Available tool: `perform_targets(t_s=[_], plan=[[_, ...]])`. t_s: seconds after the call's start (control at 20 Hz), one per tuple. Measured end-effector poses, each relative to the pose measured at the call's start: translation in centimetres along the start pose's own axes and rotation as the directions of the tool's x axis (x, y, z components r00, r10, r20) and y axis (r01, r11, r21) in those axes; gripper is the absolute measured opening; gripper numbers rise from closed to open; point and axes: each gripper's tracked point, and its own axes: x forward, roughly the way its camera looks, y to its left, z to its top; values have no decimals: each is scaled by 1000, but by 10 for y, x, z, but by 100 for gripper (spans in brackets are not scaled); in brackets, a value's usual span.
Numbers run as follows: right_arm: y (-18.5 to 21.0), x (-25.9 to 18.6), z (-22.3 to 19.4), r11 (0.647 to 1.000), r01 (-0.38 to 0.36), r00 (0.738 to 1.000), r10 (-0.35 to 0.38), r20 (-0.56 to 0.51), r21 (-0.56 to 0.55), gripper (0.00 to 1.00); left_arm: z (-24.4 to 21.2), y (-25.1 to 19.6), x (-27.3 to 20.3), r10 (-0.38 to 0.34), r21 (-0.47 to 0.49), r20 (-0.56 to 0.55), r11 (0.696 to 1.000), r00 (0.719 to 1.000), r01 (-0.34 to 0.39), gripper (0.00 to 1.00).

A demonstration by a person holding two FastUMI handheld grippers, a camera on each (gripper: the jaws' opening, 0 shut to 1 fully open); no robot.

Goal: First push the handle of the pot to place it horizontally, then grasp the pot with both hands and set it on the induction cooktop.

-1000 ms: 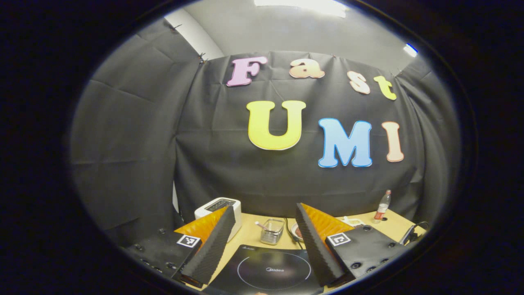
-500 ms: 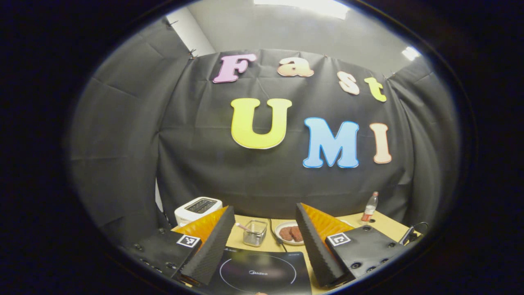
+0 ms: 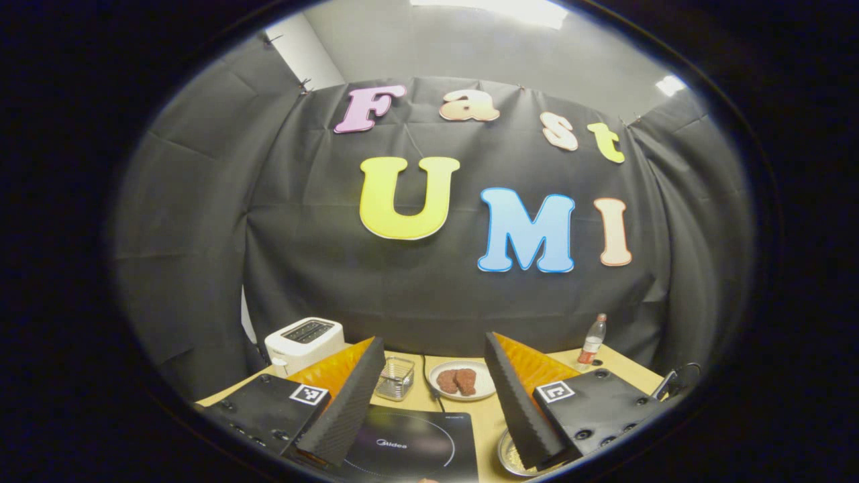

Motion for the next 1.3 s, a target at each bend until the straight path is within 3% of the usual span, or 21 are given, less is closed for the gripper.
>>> perform_targets(t_s=[0.2,0.3,0.4,1.05,1.3], plan=[[-25,-2,-4,1000,12,1000,-12,-20,-20,1,0,-15,2,5,7,2,1000,1000,-5,94],[-36,-2,-4,999,15,999,-16,-29,-31,1,0,-20,4,13,13,0,1000,1000,-13,99],[-47,-2,-4,998,23,999,-25,-37,-52,1,-1,-24,5,21,15,-3,1000,1000,-21,94],[-126,10,15,978,100,994,-108,-34,-183,1,-5,-37,5,103,41,-11,994,995,-103,99],[-152,15,25,982,118,992,-123,-20,-149,1,-9,-38,0,137,52,-23,989,990,-135,99]])
